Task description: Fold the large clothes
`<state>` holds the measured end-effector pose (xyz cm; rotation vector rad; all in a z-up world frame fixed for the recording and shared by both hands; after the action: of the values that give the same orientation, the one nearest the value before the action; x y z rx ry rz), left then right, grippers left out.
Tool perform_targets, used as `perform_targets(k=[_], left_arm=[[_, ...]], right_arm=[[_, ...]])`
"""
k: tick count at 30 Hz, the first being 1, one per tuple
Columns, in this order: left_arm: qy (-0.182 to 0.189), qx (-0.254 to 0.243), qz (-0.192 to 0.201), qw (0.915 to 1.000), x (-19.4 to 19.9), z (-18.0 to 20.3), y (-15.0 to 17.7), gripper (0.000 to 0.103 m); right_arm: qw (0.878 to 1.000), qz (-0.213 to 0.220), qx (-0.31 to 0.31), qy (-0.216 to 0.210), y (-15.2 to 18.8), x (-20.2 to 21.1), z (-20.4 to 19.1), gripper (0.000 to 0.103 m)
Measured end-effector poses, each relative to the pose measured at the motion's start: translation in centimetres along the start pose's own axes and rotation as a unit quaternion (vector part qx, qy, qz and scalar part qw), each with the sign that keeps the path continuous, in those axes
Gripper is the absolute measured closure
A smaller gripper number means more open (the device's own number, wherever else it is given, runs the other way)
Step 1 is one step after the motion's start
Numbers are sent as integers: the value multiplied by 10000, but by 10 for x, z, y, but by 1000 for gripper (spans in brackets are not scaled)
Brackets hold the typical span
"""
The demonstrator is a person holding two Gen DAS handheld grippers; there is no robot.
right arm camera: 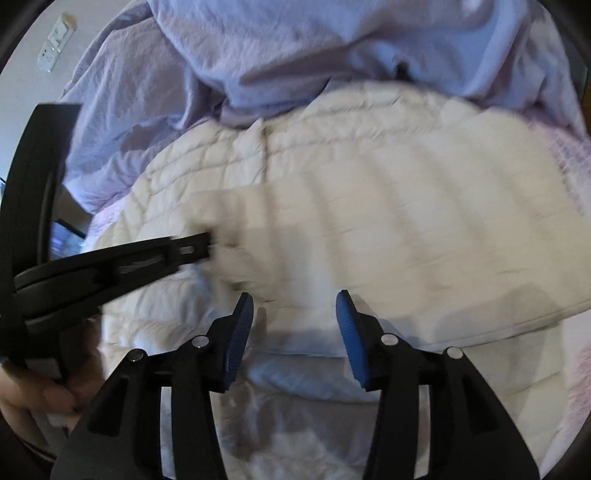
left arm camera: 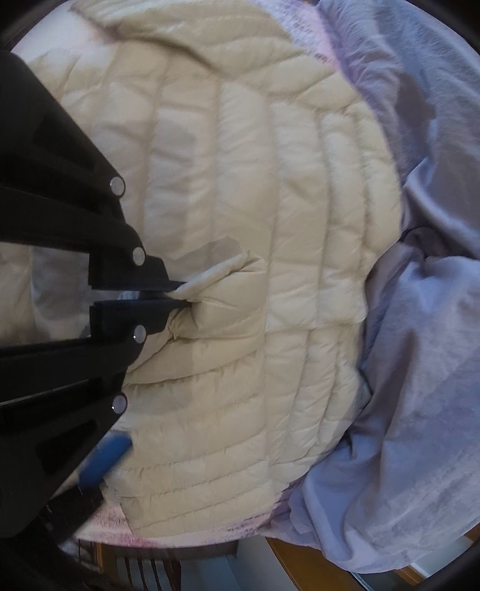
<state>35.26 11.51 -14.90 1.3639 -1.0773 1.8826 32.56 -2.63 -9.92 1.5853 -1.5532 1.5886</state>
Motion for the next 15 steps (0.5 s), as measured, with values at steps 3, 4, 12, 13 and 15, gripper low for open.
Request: perform_targets(k=[3,4,12,13,15], left_arm=[[-171,-60,110,9998,6,-12,-6,100],[-210,-76,135,9997,8,-16,-7,100],[-586,-341,369,9970,18,-30,-15,99],[-636,-376,389,9965,18,-31,-15,99],[-720,-406,419,9957,17,-33,-15,99]], right_arm=[[9990,192,-1,407,-8,6,20,54],[9986,221,-30,488,-10,7,26,54],[9923,450,-202,1133,-19,15,62,54],[9907,478,-208,1255,-20,16,67,54],[9878,527,-268,1438,-20,17,75,54]])
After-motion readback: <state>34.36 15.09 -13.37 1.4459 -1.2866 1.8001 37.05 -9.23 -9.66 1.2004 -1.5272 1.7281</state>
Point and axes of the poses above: each gripper's, at about its wrist camera, not at the fingertips, and x roughly against the way its jaws point, z to its right, y to its underside, the point moved 9 cm from there along -x, roughly the way its jaws point, and after that the axes turned 3 degrees about -z, right-handed, at the moved point
